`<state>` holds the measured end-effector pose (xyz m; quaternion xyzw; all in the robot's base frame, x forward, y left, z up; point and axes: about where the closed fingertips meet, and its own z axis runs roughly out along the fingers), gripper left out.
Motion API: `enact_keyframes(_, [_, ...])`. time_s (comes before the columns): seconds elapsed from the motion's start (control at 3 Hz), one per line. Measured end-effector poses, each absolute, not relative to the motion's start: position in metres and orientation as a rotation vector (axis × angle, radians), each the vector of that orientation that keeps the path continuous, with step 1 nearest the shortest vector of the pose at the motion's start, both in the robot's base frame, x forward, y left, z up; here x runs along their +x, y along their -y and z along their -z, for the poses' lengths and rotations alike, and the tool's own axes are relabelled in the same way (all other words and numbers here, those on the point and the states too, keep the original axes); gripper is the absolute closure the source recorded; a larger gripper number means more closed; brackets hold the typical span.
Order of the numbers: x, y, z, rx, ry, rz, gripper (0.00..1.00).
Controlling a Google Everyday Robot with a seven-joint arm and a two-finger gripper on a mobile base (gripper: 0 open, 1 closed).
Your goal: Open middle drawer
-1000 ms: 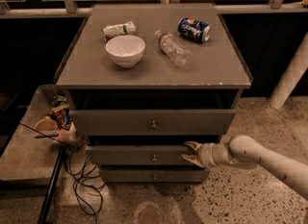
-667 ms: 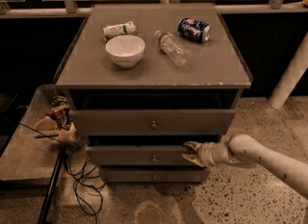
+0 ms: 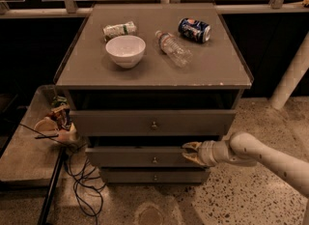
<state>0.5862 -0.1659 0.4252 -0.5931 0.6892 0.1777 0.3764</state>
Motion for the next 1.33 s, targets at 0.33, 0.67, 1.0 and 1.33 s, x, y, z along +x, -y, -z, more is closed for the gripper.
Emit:
enact_keyframes(0.33, [0.5885,0.1659,-0.4275,-1.517,-1.763,-0.454,1.00])
enact_keyframes(0.67, [0.5906,0.1660,-0.4290,-1.517,-1.763,-0.454,1.00])
enact_keyframes(1.0, [0.5906,0.1659,-0.4290,-1.517,-1.763,-0.454,0.82])
enact_keyframes(1.33, [0.5906,0.1659,-0.4290,-1.517,-1.763,-0.454,0.59])
